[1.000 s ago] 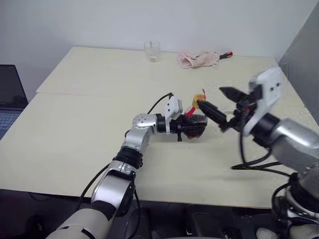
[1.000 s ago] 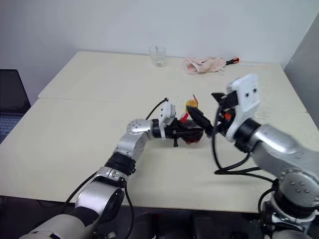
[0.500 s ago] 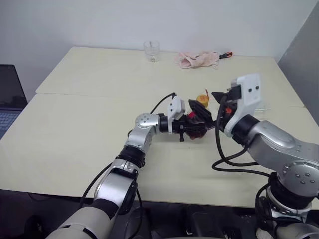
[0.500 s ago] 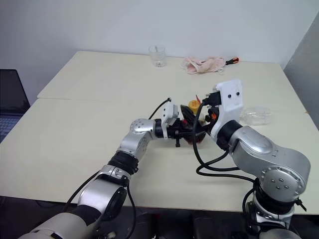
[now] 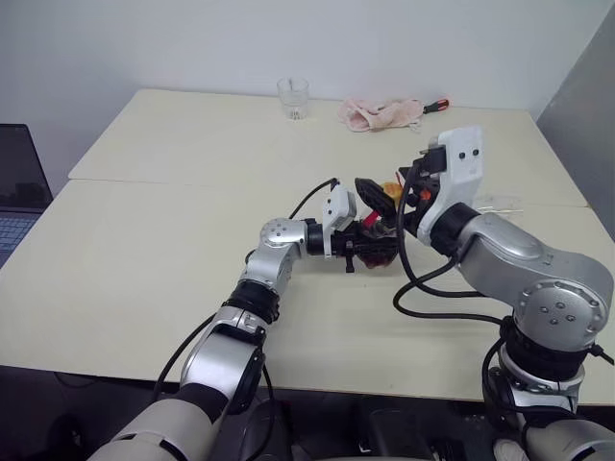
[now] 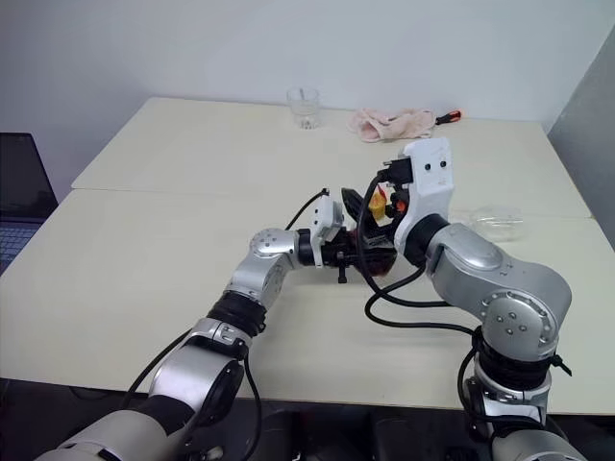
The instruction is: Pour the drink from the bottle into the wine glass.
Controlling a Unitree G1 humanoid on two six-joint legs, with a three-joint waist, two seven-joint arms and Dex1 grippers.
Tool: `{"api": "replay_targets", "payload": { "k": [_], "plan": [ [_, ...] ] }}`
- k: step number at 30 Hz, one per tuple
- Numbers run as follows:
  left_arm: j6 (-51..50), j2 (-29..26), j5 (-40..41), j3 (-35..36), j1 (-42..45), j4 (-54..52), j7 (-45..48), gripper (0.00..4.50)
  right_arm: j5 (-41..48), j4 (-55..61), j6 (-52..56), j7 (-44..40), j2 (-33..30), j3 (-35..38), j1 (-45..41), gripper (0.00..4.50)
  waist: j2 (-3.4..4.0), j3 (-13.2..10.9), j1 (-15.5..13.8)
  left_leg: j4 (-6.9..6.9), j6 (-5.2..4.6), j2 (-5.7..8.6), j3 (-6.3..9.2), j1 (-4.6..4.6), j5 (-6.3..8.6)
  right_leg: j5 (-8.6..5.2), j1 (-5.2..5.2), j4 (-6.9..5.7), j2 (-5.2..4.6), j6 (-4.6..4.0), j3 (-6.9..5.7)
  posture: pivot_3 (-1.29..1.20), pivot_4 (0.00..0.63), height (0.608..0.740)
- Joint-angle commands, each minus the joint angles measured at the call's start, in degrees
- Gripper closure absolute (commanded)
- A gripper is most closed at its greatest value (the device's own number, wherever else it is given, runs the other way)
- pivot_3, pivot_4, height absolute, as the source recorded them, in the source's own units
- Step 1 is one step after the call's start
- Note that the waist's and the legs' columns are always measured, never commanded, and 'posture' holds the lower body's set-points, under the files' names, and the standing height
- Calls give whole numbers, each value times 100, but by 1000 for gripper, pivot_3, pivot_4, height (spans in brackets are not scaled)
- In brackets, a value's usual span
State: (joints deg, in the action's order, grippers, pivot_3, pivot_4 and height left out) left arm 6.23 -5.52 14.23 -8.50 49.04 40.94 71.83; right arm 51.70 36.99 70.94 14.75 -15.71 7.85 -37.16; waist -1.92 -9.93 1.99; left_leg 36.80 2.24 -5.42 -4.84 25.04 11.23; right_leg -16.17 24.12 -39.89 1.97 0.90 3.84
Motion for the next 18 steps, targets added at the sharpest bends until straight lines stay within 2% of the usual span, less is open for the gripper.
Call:
{"api": "replay_targets", "payload": {
  "k": [1, 9, 14, 18],
  "plan": [
    [35, 5, 71, 103, 79, -263, -30, 3494, -48, 131, -161, -133, -96, 213, 18, 0, 0, 0, 0, 0, 0, 0, 0, 0, 0, 0, 0, 0, 0, 0, -1, 0, 150, 740],
    [96, -84, 31, 172, 165, -121, -57, 3494, 613, 621, -21, -274, -448, 957, 681, 0, 0, 0, -3, -3, 0, -1, 1, 3, 0, 0, 0, 5, 0, 0, -2, 0, 150, 740],
    [175, -169, 9, 255, 291, 75, -115, 3494, 1470, 880, -65, -224, -931, 1418, 1245, 0, -1, 0, -3, -3, 0, 0, 1, 3, 0, 0, -1, 5, 0, 0, 0, 0, 150, 740],
    [235, -223, -27, 304, 312, 166, -82, 3496, 2475, 1145, -383, -371, -1616, 1818, 1966, 0, -1, 0, 2, -5, 0, 1, 2, 2, 0, 0, -3, 7, -1, 0, 2, 0, 150, 740]
  ]
}}
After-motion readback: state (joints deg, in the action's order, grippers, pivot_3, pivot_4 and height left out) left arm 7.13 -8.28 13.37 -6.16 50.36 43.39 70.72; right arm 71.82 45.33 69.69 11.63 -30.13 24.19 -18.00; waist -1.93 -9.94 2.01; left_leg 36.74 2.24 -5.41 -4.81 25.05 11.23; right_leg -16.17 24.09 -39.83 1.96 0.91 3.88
